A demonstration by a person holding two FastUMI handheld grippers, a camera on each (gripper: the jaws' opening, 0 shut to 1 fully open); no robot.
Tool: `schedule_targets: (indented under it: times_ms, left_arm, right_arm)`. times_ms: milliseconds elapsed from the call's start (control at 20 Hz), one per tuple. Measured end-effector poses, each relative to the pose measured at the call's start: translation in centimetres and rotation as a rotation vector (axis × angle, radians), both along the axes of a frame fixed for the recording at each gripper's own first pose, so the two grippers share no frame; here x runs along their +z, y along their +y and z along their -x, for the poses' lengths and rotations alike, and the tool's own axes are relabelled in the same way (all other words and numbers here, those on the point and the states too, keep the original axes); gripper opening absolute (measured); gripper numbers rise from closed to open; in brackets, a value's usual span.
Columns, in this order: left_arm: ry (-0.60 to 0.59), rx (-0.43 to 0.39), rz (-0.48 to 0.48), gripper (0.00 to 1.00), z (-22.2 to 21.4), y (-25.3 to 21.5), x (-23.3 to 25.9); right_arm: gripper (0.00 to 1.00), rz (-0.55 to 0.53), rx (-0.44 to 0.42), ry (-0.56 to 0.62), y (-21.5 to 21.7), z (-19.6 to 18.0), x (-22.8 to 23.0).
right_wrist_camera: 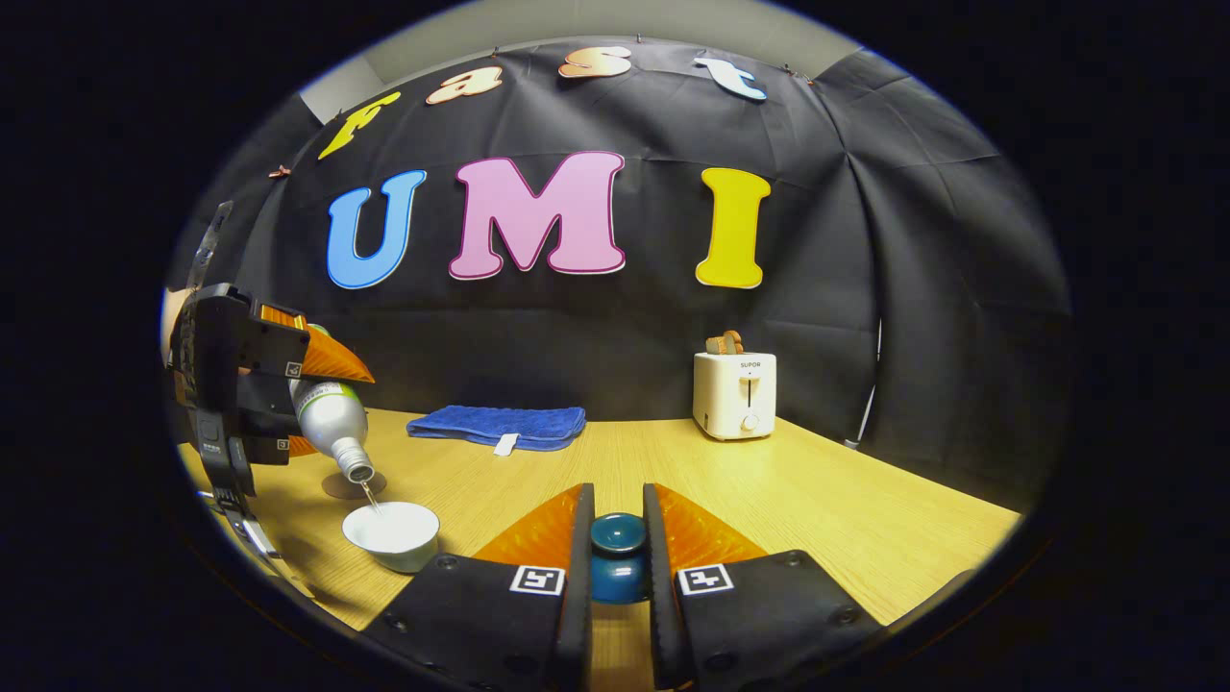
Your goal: Open the teacup lid with one hand, grasp the water bottle and pour water into the teacup with the other hand; after pouring, place the water bottle on the coaster and then close the teacup lid.
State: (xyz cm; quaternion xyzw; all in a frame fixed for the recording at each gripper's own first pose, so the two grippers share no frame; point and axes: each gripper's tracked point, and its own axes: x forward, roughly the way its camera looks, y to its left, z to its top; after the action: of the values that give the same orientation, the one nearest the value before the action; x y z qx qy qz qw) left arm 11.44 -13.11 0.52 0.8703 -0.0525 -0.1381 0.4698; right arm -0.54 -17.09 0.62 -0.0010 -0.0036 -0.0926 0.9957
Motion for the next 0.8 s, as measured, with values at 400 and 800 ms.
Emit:
schedule_targets:
  times_ms: [400, 800]
  left_arm:
    - [-0.026, -0.009, -0.020, 0.80, 0.17, -0.17, 0.22]
    - [-0.052, -0.006, -0.033, 0.80, 0.16, -0.16, 0.49]
  right_arm:
    - [0.28, 0.000, 0.006, -0.001, 0.07, 0.01, 0.00]
    - [0.28, 0.000, 0.006, -0.001, 0.06, 0.05, 0.00]
